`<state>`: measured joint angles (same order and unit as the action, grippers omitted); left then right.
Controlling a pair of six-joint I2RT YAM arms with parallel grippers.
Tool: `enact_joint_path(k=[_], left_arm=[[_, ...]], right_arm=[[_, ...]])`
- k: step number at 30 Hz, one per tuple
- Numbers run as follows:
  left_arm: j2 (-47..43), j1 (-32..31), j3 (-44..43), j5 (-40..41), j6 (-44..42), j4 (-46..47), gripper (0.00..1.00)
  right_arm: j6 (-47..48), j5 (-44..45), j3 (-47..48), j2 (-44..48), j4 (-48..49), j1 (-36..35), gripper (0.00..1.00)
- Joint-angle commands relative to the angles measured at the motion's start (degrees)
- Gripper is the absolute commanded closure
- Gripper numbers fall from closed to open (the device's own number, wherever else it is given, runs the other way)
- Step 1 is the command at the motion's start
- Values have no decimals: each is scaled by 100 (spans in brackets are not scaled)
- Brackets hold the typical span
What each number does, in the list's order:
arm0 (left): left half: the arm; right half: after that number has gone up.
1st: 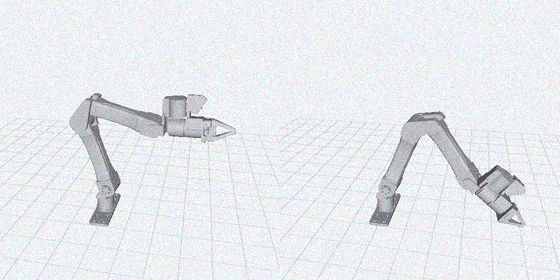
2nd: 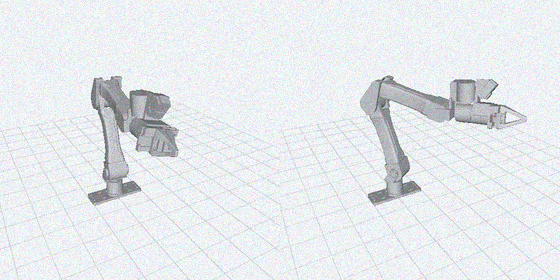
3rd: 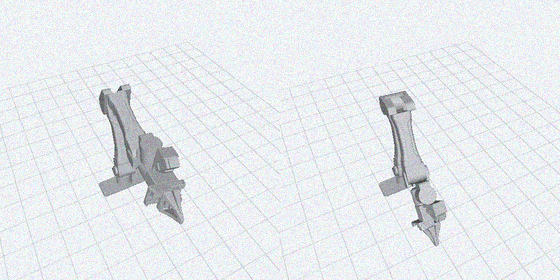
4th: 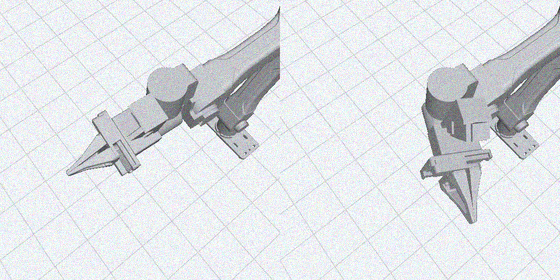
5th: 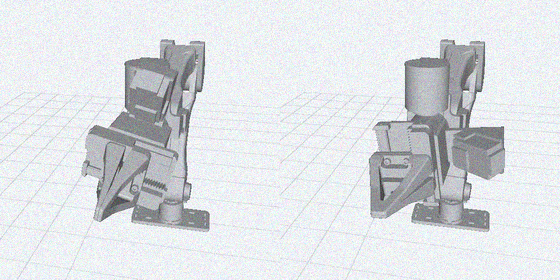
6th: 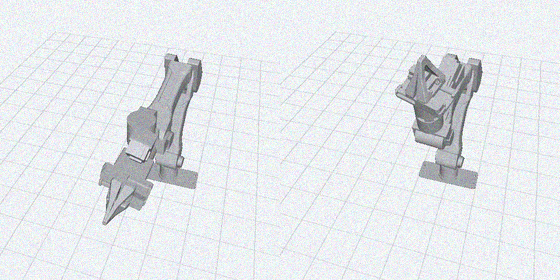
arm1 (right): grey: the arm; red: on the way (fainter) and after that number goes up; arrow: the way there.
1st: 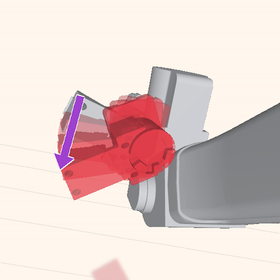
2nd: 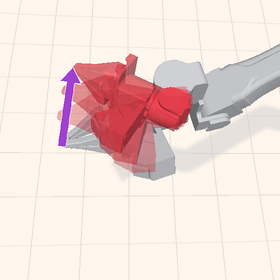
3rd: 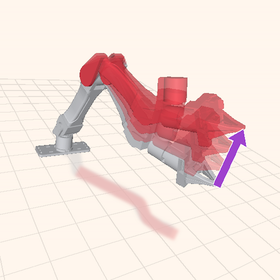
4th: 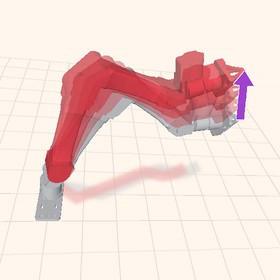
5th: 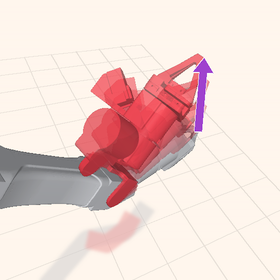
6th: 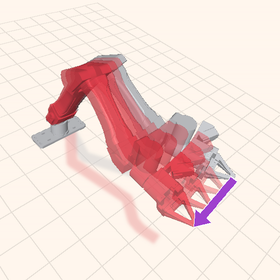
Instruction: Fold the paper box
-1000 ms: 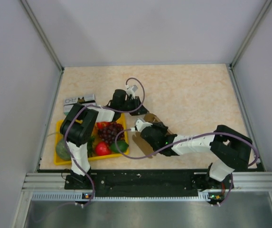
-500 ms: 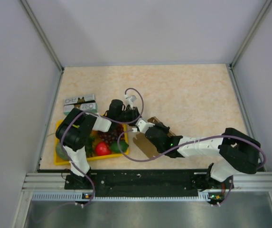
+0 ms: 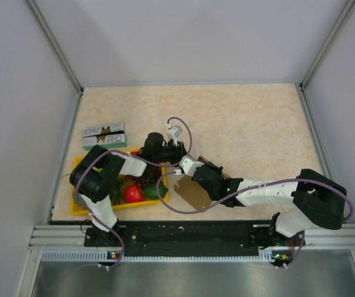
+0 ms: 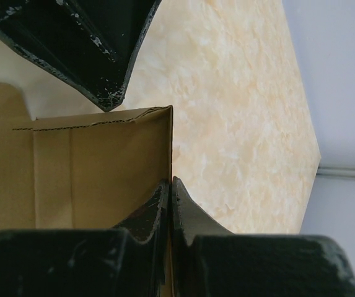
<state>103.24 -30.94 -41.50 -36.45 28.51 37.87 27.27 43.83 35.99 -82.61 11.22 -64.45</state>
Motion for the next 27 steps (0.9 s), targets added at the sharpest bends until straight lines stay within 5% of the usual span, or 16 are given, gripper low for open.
enact_joint_path(k=[1, 14, 27], left_arm=[[-471, -97, 308, 41, -179, 573, 62], [-849, -97, 634, 6, -240, 564, 52], [-1122, -105, 872, 261, -21, 477, 56]], right_arm=[[-160, -384, 14, 201, 144, 55, 100], [-239, -780, -4, 509, -94, 169, 99], [401, -691, -346, 553, 564, 239, 100]])
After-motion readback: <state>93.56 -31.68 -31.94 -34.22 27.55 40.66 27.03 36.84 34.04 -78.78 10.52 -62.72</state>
